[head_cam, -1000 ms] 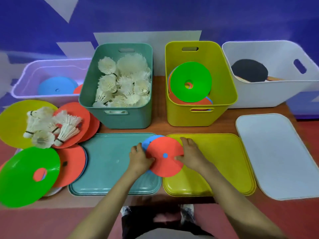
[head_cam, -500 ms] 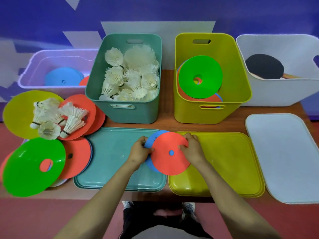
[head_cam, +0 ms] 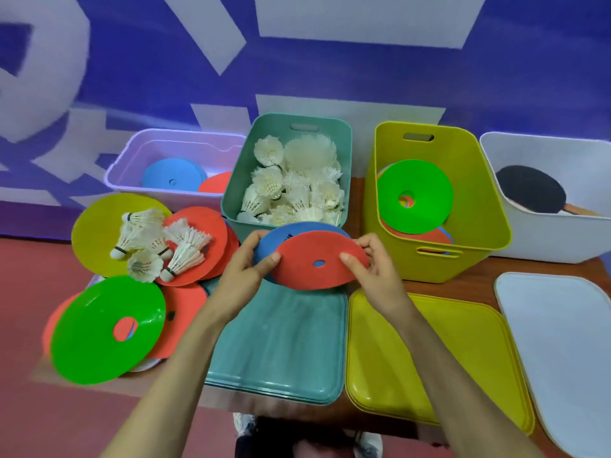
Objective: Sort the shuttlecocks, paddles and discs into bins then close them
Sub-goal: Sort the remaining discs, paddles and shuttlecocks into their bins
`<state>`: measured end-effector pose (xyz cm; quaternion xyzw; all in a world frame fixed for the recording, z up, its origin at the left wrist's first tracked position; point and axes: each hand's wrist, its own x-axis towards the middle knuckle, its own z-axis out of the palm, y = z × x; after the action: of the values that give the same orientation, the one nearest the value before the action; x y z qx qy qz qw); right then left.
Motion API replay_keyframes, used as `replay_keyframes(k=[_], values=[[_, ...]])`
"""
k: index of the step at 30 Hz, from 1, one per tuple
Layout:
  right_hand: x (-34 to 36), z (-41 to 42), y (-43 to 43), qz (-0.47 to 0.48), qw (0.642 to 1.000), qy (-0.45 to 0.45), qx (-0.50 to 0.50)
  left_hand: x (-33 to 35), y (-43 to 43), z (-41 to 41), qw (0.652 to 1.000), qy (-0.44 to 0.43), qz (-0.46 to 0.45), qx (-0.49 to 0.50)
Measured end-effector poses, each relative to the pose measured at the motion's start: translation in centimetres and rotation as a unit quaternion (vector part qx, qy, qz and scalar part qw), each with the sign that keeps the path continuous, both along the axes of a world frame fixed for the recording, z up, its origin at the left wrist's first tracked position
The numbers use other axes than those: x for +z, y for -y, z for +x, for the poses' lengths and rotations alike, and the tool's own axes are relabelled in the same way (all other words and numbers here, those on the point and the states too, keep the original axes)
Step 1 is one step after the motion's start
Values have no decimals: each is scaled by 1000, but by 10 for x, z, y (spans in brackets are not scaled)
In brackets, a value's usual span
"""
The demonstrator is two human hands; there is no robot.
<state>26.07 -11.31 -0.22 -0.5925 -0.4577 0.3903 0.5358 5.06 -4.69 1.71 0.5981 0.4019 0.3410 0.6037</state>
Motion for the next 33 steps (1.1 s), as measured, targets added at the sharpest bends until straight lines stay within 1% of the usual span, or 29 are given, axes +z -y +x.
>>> replay_keyframes(k=[3,6,8,10,13,14,17,20,24,27,33], values=[[25,-25,-24,57,998,13,-26,15,-25,-18,998,47,18,27],[45,-52,-55,83,995,28,-49,29,-52,-37,992,90,45,78],[55,-71,-77,90,993,34,-62,35,-70,-52,987,88,79,113],[63,-90,-99,95,992,38,-80,34,-88,-70,982,48,122,140],[70,-115,-128,102,987,36,-117,28,-122,-95,967,-71,187,157],[72,-122,-138,103,986,27,-129,28,-132,-101,963,-91,201,152],[79,-143,-164,100,984,22,-146,30,-157,-117,962,-101,211,143],[88,-158,-189,98,984,30,-147,31,-178,-129,968,-92,189,139],[95,-168,-231,82,983,75,-148,39,-208,-142,985,-7,95,143],[97,-176,-266,68,984,108,-122,45,-235,-157,987,42,36,152],[84,-183,-330,17,979,201,-31,35,-303,-194,988,1,21,150]])
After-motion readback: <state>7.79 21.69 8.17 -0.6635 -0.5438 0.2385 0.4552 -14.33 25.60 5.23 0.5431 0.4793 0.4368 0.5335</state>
